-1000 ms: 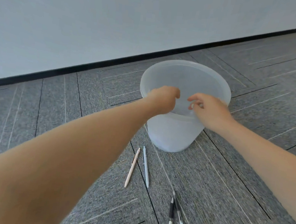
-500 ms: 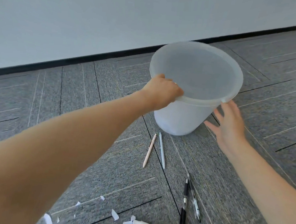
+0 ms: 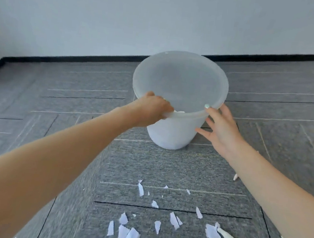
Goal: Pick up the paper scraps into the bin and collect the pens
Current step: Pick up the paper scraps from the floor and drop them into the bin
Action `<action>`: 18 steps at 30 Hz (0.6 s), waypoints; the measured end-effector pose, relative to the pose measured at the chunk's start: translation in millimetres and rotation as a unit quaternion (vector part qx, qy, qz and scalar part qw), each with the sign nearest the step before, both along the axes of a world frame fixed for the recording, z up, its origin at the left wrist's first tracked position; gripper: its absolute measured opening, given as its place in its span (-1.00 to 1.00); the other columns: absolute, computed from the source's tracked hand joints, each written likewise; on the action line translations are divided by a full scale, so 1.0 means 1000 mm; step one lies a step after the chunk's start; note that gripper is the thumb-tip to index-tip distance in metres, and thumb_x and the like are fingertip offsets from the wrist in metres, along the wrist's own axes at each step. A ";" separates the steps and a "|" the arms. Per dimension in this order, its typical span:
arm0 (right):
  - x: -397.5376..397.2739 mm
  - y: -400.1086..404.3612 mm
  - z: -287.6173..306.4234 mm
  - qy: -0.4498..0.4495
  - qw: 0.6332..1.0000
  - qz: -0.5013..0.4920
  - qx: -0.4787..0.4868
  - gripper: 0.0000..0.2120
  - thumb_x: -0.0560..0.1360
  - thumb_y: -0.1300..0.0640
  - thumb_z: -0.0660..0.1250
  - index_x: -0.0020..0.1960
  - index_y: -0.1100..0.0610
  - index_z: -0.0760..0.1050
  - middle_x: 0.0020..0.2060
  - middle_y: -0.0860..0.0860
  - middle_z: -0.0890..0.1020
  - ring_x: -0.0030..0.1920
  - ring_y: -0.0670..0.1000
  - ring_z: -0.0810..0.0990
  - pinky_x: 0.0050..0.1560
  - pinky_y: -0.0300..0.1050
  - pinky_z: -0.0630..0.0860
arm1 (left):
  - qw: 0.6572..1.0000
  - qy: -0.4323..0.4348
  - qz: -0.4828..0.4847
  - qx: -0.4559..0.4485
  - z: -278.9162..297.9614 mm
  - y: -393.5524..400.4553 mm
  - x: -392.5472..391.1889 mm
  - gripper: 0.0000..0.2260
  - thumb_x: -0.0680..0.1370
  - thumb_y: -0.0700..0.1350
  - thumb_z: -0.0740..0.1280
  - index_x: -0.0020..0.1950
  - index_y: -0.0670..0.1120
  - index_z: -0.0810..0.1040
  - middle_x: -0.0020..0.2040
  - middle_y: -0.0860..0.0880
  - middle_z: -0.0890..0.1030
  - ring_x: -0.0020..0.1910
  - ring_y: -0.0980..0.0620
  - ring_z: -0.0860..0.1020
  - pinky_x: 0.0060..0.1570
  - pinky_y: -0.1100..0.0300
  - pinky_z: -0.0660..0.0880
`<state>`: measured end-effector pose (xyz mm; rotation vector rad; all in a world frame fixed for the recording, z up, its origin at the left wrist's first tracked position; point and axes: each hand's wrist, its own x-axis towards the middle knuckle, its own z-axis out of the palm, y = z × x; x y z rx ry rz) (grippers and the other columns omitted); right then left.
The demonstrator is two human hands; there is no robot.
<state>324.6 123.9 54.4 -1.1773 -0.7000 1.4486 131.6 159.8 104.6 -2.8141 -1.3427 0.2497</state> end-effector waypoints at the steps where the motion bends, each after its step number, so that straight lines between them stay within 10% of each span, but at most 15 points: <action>1: -0.016 0.002 -0.001 0.008 1.000 0.010 -0.010 -0.66 0.50 0.11 0.29 0.25 -0.09 0.40 0.24 -0.14 0.50 0.29 -0.02 0.41 0.06 0.14 0.53 | 1.000 -0.001 0.016 0.000 -0.005 -0.004 -0.016 -0.84 0.56 -0.24 0.17 0.03 -0.05 0.50 0.01 0.02 0.56 0.06 -0.03 0.49 0.10 0.11 0.22; 8: -0.074 0.018 0.009 -0.003 0.999 0.022 -0.037 -0.72 0.50 0.27 0.20 0.05 -0.09 0.47 0.12 -0.05 0.51 0.25 0.03 0.42 -0.06 0.07 0.58 | 0.979 -0.110 0.171 -0.011 -0.025 -0.023 -0.070 -0.77 0.53 0.05 0.26 0.05 -0.05 0.57 0.02 0.02 0.59 0.11 -0.03 0.45 0.20 0.10 0.14; 18: -0.039 0.010 -0.004 -0.056 0.994 0.082 -0.043 -0.69 0.54 0.04 0.24 0.27 -0.10 0.39 0.29 -0.11 0.43 0.29 0.02 0.40 0.06 0.10 0.55 | 0.963 -0.236 0.123 0.040 -0.042 -0.028 -0.053 -0.52 0.39 0.30 0.13 -0.03 -0.03 0.62 -0.14 0.06 0.56 -0.12 0.04 0.41 -0.01 0.16 0.14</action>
